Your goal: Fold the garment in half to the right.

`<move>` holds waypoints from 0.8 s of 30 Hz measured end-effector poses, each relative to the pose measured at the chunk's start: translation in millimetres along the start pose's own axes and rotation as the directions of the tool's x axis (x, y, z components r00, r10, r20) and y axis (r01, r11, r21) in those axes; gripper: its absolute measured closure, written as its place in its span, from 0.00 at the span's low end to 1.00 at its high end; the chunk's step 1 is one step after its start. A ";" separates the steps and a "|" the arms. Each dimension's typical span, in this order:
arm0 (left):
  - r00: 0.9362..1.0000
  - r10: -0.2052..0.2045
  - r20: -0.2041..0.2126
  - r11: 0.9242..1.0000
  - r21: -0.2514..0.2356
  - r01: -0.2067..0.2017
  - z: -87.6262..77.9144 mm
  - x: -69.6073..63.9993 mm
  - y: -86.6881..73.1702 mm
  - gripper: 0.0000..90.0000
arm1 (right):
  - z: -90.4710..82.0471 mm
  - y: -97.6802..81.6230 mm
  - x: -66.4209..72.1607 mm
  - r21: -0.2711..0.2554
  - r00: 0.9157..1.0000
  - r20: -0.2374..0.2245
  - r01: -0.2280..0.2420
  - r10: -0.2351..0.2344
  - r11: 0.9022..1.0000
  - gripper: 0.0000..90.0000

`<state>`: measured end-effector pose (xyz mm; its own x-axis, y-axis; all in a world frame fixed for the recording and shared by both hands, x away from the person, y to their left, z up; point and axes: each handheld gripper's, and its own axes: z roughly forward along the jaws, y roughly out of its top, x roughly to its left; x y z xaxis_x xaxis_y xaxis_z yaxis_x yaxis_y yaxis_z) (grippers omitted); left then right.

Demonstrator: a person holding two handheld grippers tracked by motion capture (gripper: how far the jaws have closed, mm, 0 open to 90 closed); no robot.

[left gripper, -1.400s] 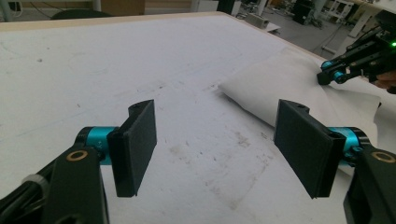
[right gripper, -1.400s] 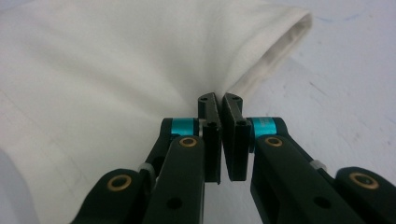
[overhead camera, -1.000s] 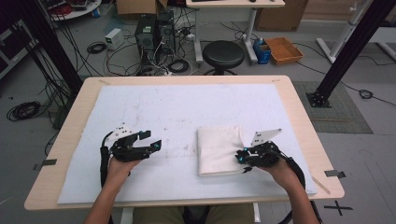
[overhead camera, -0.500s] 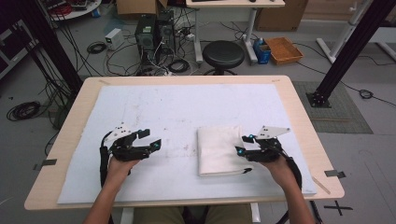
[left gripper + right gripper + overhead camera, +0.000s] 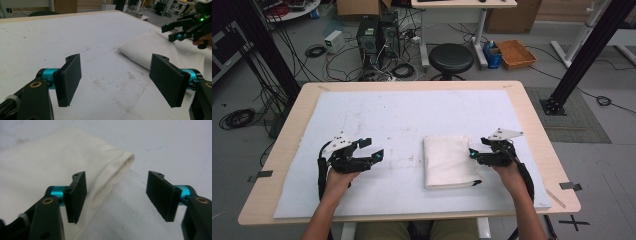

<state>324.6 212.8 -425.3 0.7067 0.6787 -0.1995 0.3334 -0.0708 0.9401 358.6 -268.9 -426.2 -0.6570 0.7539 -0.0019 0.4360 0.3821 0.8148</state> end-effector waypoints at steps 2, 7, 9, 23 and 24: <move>1.000 0.001 0.005 1.000 -0.003 -0.001 -0.9 0.9 0.0 0.29 | -10.1 1.0 -2.4 -0.048 1.000 0.014 0.001 0.000 0.999 0.29; 1.000 0.012 0.014 1.000 -0.004 -0.012 -3.3 2.1 0.4 0.28 | -24.6 4.8 -6.0 -0.074 1.000 0.014 0.028 -0.027 0.997 0.23; 1.000 0.013 0.019 1.000 -0.001 -0.013 -4.1 2.9 0.4 0.28 | -26.3 4.5 -5.4 -0.075 0.999 -0.027 0.031 -0.033 0.997 0.23; 0.997 0.037 0.064 0.999 0.027 -0.039 -2.7 -1.5 -0.6 0.28 | -26.5 0.0 13.7 -0.130 0.932 -0.357 0.021 -0.067 0.991 0.23; 0.997 0.039 0.064 0.999 0.029 -0.041 -2.8 -1.6 -0.5 0.28 | -25.8 0.4 14.7 -0.128 0.930 -0.360 0.026 -0.071 0.991 0.23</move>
<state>321.6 213.8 -424.7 0.7579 0.6270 -0.1802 0.3221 -0.1194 0.9391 333.3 -271.5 -410.9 -0.8636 0.4816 0.1490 0.3362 0.3299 0.8821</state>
